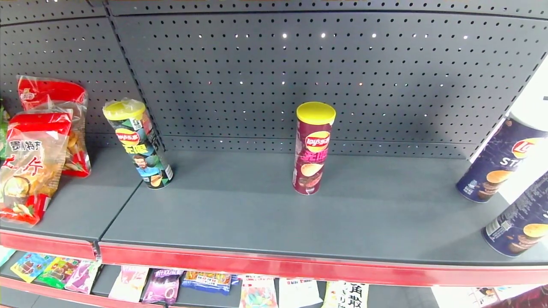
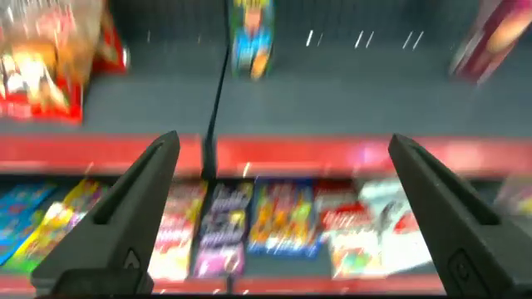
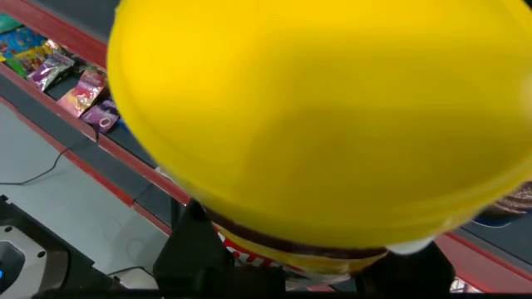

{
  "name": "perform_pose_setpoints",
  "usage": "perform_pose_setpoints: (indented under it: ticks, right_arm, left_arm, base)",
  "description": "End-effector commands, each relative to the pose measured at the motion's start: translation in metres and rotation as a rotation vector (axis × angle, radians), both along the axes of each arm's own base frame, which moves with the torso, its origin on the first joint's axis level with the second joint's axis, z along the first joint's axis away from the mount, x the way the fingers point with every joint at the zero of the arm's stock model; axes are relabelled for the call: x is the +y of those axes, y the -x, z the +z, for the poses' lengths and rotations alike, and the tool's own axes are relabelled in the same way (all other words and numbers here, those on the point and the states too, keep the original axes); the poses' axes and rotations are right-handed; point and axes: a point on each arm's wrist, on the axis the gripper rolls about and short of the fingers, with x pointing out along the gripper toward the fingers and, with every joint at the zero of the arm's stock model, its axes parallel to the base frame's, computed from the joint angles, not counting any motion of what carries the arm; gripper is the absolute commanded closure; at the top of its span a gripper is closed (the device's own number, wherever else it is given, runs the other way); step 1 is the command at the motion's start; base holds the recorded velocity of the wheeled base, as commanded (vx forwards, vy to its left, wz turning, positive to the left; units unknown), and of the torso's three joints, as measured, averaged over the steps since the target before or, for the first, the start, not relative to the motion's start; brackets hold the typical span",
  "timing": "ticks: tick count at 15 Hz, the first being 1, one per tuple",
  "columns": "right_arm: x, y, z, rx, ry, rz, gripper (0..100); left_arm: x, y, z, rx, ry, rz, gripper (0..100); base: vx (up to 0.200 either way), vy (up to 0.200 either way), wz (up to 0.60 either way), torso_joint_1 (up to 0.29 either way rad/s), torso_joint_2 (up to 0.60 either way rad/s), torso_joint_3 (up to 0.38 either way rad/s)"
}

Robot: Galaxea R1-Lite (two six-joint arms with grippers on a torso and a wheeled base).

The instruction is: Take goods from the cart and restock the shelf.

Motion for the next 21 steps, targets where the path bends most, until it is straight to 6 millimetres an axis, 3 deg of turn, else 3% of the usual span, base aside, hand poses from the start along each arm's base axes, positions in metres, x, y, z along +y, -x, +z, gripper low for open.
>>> perform_pose_setpoints:
  ticks: [1, 5, 7, 8, 9, 11, 14, 17, 21]
  right_arm:
    - [0.001, -0.003, 0.002, 0.019, 0.005, 0.002, 100]
    - [0.004, -0.017, 0.02, 0.045, 0.008, 0.012, 100]
    - [0.007, -0.028, 0.041, 0.048, -0.012, 0.037, 100]
    - [0.008, -0.03, 0.046, 0.046, -0.017, 0.039, 100]
    - [0.011, -0.041, 0.059, 0.066, -0.031, 0.087, 100]
    - [0.014, -0.048, 0.063, 0.085, -0.028, 0.108, 100]
    - [0.017, -0.052, 0.063, 0.105, -0.025, 0.132, 100]
    - [0.017, -0.052, 0.064, 0.102, -0.027, 0.132, 100]
    - [0.018, -0.055, 0.065, 0.11, -0.026, 0.131, 100]
  left_arm:
    - [-0.002, -0.048, 0.137, 0.005, 0.118, -0.07, 0]
    - [-0.021, -0.121, 0.137, 0.176, -0.011, -0.553, 0]
    - [-0.028, -0.169, 0.121, 0.243, -0.122, -0.628, 0]
    - [-0.03, -0.18, 0.12, 0.249, -0.142, -0.64, 0]
    - [-0.044, -0.208, 0.116, 0.267, -0.167, -0.701, 0]
    - [-0.059, -0.231, 0.111, 0.3, -0.17, -0.754, 0]
    - [-0.1, -0.282, 0.102, 0.349, -0.183, -0.864, 0]
    - [-0.133, -0.32, 0.091, 0.308, -0.19, -0.955, 0]
    - [-0.174, -0.351, 0.091, 0.264, -0.204, -1.023, 0]
  base:
    - [0.0, 0.0, 0.0, 0.0, 0.0, 0.0]
    - [0.0, 0.0, 0.0, 0.0, 0.0, 0.0]
    - [0.0, 0.0, 0.0, 0.0, 0.0, 0.0]
    - [0.0, 0.0, 0.0, 0.0, 0.0, 0.0]
    - [0.0, 0.0, 0.0, 0.0, 0.0, 0.0]
    - [0.0, 0.0, 0.0, 0.0, 0.0, 0.0]
    - [0.0, 0.0, 0.0, 0.0, 0.0, 0.0]
    - [0.0, 0.0, 0.0, 0.0, 0.0, 0.0]
    - [0.0, 0.0, 0.0, 0.0, 0.0, 0.0]
